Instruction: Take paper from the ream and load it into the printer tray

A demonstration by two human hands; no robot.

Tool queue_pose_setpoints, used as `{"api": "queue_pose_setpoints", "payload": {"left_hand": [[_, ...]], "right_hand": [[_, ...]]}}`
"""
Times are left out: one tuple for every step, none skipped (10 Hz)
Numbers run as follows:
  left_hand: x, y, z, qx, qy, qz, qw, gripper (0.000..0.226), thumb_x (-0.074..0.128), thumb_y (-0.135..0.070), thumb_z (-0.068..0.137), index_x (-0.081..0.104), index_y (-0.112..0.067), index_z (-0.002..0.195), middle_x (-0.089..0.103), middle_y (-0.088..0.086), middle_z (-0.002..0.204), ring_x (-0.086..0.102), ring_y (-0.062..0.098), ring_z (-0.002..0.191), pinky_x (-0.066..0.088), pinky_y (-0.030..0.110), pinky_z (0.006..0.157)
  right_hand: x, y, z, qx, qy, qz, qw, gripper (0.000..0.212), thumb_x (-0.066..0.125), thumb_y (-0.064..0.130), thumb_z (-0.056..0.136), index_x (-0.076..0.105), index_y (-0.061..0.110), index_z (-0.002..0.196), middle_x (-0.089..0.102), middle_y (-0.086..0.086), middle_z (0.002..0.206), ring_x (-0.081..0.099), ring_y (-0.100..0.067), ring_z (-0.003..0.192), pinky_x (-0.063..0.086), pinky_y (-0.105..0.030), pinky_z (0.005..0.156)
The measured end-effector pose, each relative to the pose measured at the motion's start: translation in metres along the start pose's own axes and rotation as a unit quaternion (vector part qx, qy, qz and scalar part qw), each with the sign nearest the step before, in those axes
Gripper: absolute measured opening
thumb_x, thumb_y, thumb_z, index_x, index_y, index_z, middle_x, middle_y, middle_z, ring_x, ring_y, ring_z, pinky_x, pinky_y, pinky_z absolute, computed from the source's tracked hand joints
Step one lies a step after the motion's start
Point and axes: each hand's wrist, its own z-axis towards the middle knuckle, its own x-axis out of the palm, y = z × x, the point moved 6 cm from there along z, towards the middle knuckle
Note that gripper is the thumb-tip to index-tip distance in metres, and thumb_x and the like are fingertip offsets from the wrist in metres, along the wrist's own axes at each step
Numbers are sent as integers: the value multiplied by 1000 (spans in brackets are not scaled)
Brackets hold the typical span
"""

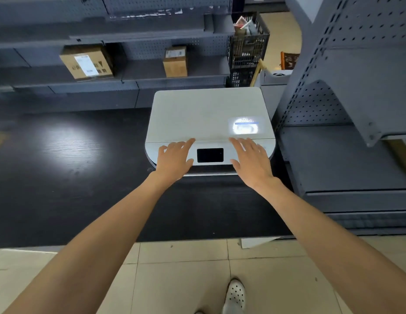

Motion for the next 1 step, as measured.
{"api": "queue_pose_setpoints", "payload": {"left_hand": [[-28,-4,-10,5,-23,28,999,51,45,-34,103,34,-29,152,62,1,131,57,27,120,35,44,106]], "right_hand": [[-35,8,-4,10,-39,33,999,46,45,31,102,39,20,147,58,-6,136,54,-27,123,49,-39,92]]}}
